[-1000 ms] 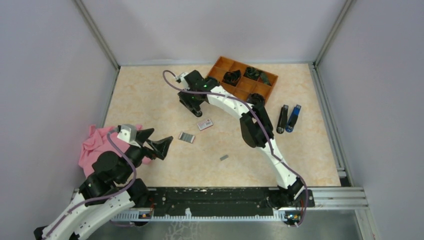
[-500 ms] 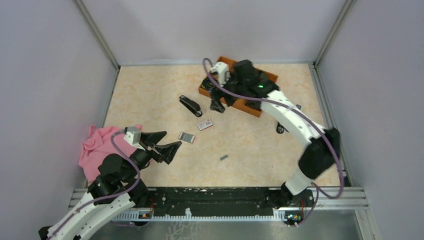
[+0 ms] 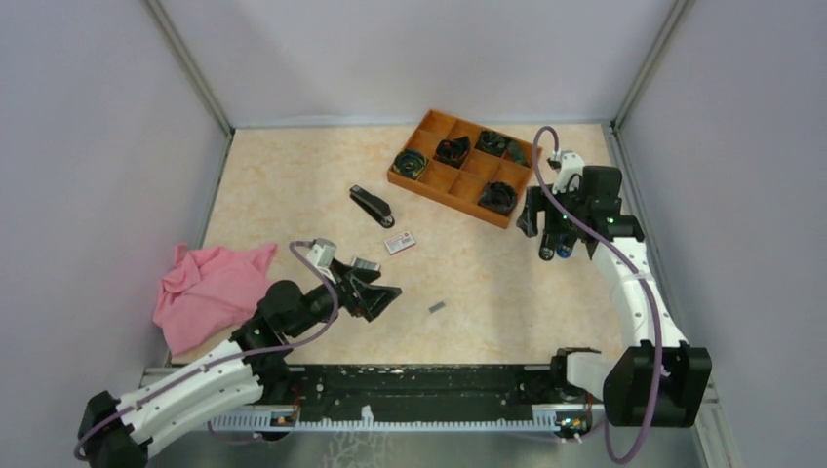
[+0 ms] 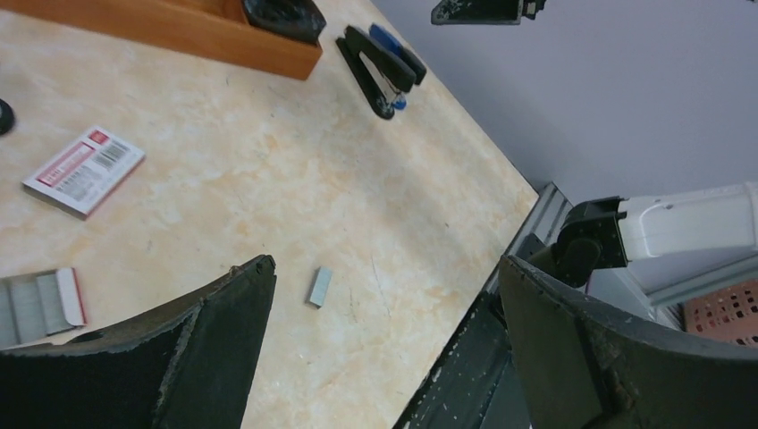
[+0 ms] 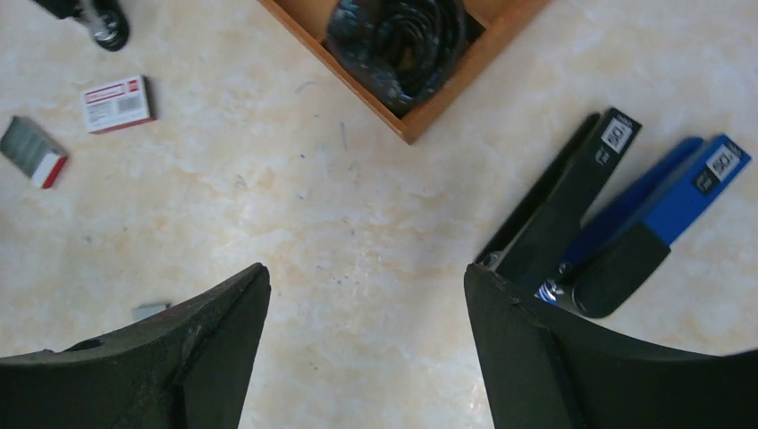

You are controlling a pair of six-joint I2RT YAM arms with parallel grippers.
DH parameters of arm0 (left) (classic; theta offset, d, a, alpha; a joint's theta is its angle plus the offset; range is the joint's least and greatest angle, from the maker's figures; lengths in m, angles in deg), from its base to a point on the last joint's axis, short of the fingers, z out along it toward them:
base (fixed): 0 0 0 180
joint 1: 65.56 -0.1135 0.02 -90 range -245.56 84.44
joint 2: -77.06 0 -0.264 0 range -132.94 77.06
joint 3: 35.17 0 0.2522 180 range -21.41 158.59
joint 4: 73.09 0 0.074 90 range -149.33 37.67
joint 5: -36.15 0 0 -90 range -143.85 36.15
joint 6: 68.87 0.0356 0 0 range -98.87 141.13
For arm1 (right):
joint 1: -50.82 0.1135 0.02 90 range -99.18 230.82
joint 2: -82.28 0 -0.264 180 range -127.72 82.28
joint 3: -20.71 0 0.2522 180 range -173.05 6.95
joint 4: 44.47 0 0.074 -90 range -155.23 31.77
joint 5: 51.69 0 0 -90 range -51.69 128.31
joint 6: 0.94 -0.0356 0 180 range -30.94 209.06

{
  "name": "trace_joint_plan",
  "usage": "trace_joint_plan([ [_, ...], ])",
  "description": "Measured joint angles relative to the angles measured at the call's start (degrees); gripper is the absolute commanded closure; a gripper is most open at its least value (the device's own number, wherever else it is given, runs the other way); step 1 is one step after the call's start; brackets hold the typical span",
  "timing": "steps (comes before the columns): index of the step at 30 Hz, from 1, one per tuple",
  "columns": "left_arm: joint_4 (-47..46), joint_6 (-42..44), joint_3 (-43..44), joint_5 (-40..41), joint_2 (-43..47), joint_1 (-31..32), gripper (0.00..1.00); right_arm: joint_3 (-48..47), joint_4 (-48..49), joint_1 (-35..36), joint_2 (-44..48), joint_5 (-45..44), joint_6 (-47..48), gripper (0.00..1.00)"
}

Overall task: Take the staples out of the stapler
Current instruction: Place the stapler at the center of the board, then pick up the stapler from the center of the board.

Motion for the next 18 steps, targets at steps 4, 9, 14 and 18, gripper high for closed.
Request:
trace_joint_plan([
  [4, -7.96, -2.45, -1.05, -2.56, -9.03, 0.0, 0.0, 2.29, 0.28, -0.72, -0.68, -6.82, -3.28, 0.2],
  [9, -15.41, -4.57, -2.71, -4.5, -14.97, 0.0, 0.01, 2.51, 2.64, -0.72, -3.37, -14.38, -6.51, 0.2],
  [14, -18.62, -5.49, -4.31, -4.81, -15.78, 0.0, 0.01, 2.49, 3.28, -0.72, -7.43, -20.79, -8.96, 0.23],
  [18, -19.61, -5.53, -5.38, -4.63, -14.84, 0.0, 0.01, 2.49, 4.07, -0.72, -9.44, -24.17, -10.71, 0.24],
])
